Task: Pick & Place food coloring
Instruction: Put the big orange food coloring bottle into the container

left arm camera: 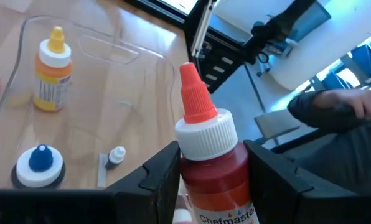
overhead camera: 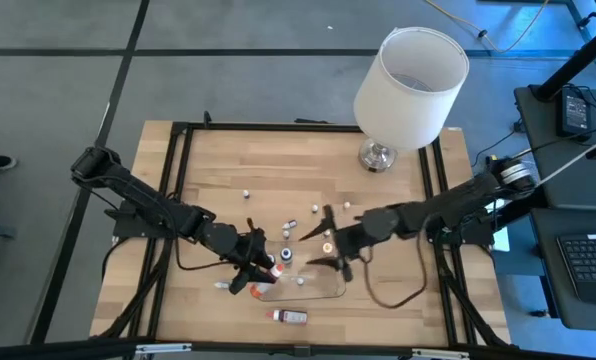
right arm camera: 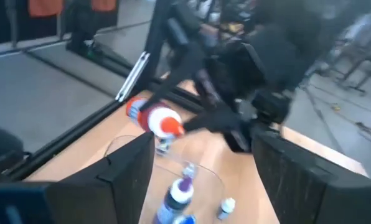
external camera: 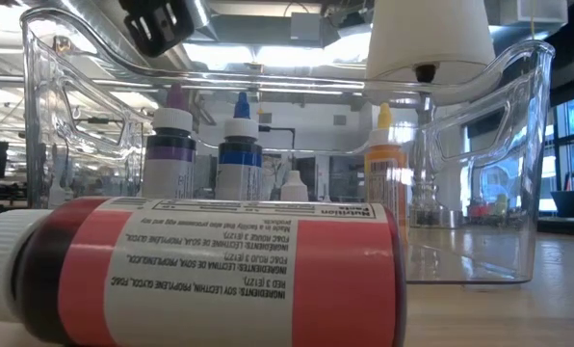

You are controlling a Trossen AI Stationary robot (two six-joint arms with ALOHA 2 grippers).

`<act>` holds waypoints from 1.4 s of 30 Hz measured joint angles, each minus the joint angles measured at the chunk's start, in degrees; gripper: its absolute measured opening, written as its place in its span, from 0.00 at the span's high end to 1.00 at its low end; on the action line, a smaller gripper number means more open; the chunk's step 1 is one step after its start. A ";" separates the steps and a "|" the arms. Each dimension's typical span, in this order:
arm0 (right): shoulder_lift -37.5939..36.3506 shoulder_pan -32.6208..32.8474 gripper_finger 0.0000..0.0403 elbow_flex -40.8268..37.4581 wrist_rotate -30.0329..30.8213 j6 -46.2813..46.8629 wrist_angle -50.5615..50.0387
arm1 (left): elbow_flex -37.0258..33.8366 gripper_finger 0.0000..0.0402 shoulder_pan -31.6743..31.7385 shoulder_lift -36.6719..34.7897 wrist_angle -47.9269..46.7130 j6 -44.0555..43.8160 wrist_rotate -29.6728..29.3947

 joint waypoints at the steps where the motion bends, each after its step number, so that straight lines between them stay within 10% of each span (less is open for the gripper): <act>1: 1.88 -0.05 0.34 1.91 -0.83 -0.52 -0.94 | 0.00 0.61 0.00 0.05 -0.05 -0.46 -0.09; 15: 17.77 -0.59 0.36 22.77 -4.85 -3.74 -17.86 | 0.00 0.61 -0.48 0.09 0.18 -0.72 3.11; 42: 19.27 -0.57 0.36 24.07 -11.53 -4.04 -15.03 | 0.00 0.61 0.01 0.05 4.15 2.33 5.15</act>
